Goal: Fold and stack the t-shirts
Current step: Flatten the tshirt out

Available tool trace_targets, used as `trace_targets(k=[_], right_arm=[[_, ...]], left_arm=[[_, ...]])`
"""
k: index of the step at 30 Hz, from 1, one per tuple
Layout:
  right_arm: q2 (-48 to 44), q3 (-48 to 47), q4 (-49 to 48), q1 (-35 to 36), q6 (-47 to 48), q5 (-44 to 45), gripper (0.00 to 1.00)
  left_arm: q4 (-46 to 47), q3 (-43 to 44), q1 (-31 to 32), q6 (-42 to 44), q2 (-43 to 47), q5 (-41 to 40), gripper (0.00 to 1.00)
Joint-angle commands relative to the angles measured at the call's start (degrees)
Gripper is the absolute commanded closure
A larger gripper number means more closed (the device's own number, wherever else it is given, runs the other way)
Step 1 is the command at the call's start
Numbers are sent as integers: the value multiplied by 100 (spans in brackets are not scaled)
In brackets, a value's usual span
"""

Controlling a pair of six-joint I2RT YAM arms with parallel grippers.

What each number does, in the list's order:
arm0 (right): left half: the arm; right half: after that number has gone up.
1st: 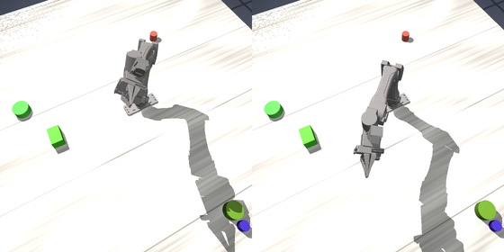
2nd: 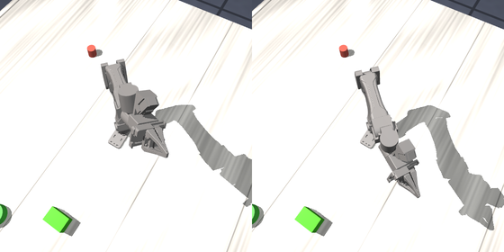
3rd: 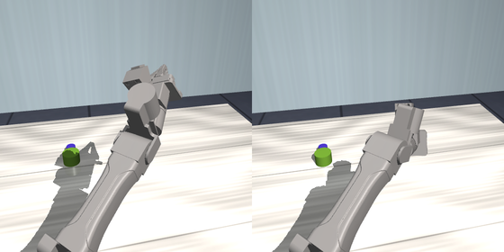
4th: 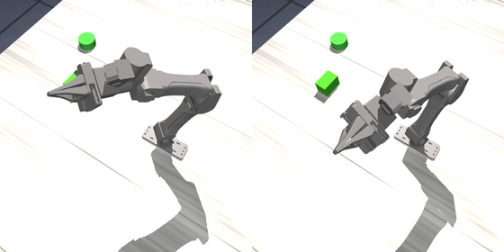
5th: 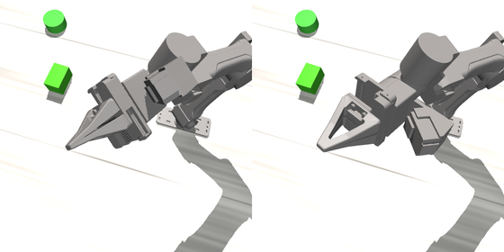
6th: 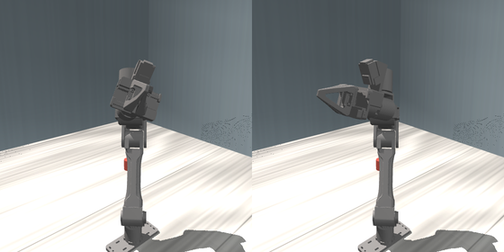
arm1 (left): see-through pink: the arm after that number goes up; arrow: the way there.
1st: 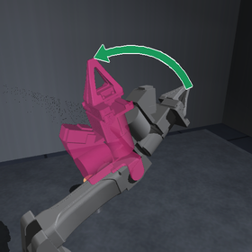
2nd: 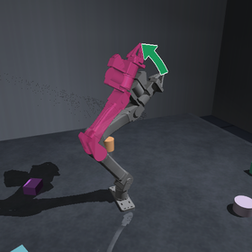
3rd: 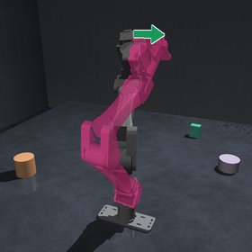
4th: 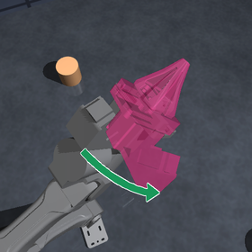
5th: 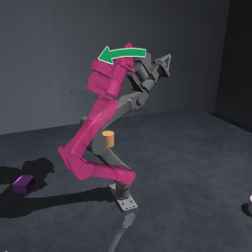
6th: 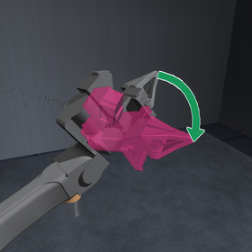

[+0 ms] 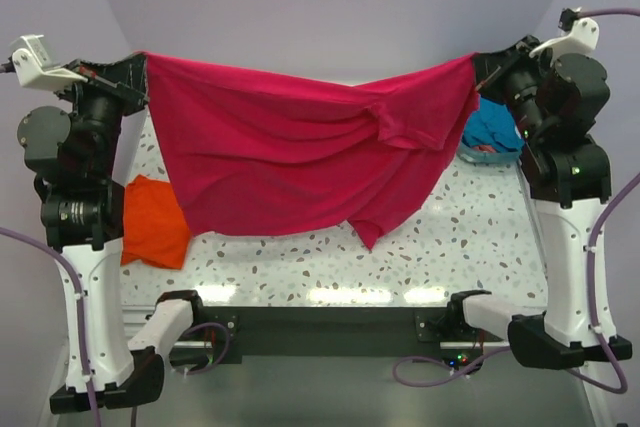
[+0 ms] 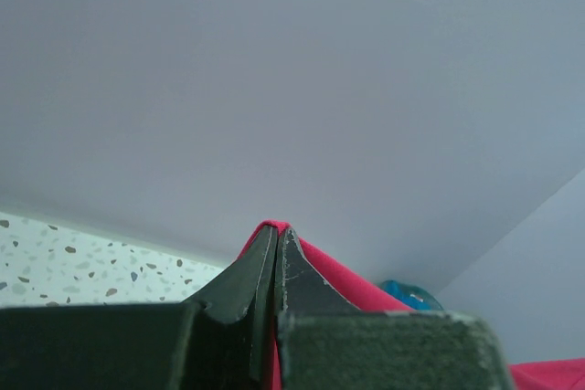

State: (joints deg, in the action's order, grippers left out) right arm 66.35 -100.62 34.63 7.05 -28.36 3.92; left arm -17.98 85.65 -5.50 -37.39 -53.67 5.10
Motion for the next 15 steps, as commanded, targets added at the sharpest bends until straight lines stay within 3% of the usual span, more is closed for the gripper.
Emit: trace_targets(k=[1, 6, 9, 12, 15], right_arm=[[536, -265, -237, -37, 147, -287, 100], [1580, -511, -1098, -37, 111, -611, 100], [2170, -1002, -1529, -37, 111, -761, 100], [3389, -2430, -1539, -46, 138, -718, 100], [4050, -3417, -1521, -46, 85, -718, 100]], left_arm=[[811, -65, -13, -84, -467, 105, 100], [1708, -180, -13, -418, -1634, 491, 100], [2298, 267, -13, -567, -2608, 877, 100], [2448, 1546, -39, -664, -3698, 1351, 100], [2396, 2559, -101, -787, -4718, 1642, 100]])
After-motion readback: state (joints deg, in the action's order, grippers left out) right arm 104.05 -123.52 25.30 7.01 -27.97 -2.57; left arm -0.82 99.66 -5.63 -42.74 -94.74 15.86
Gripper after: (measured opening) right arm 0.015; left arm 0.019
